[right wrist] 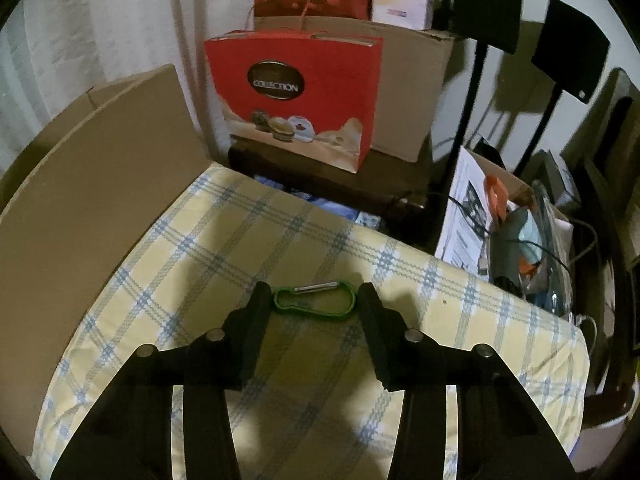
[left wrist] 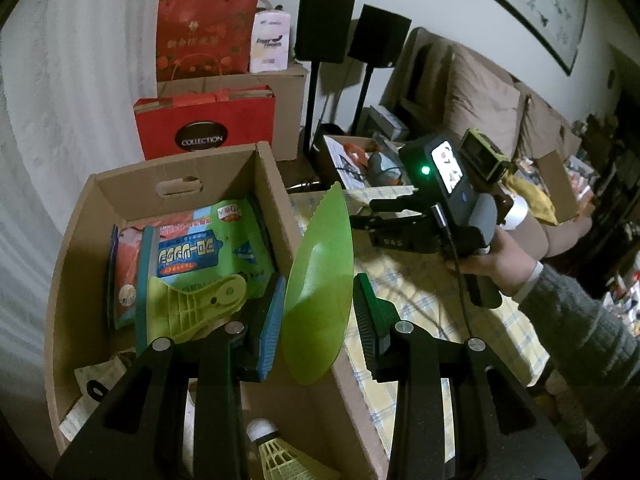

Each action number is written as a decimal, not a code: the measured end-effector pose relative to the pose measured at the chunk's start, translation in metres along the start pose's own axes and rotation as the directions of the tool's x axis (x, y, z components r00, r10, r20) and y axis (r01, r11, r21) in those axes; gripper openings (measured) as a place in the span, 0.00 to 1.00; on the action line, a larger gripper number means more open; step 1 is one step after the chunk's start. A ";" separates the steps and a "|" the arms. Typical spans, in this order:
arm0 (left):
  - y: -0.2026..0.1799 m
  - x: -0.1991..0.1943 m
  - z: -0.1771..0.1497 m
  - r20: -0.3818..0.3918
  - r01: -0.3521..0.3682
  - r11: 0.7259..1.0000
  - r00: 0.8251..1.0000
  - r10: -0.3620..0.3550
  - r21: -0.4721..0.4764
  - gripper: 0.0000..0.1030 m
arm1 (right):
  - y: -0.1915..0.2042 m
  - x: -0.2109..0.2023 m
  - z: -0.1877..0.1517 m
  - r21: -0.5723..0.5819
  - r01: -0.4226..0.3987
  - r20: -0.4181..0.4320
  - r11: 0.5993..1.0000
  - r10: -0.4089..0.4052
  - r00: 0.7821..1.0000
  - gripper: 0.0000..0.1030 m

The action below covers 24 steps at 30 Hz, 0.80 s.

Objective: Organize objects
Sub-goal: 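Close the right gripper on the green carabiner, then lower the leaf clip into the box and open the left gripper while the right gripper carries the carabiner over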

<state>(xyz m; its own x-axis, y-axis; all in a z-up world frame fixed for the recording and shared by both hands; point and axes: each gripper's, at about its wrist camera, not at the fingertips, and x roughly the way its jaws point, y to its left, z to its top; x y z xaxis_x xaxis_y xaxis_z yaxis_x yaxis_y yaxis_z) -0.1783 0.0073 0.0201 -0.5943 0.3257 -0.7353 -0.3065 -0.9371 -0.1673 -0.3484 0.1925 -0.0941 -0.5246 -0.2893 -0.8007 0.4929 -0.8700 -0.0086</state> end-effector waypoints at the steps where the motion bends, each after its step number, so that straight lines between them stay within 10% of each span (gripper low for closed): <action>1: 0.001 -0.001 0.000 0.001 0.000 1.000 1.000 0.000 -0.003 0.31 | 0.000 -0.002 -0.001 0.013 -0.006 0.003 1.000 0.006 1.000 0.44; 24: -0.002 -0.024 -0.022 0.111 -0.193 0.981 0.974 0.196 -0.037 0.31 | 0.069 -0.151 -0.034 0.190 0.064 0.197 0.980 -0.102 0.975 0.44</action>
<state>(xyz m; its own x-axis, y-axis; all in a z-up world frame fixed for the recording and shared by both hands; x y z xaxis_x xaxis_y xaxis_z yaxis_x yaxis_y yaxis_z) -0.1468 -0.0017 0.0233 -0.7213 0.1478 -0.6767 -0.1584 -0.9863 -0.0466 -0.2118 0.1895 0.0056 -0.6989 -0.2719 -0.6616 0.3171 -0.9468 0.0542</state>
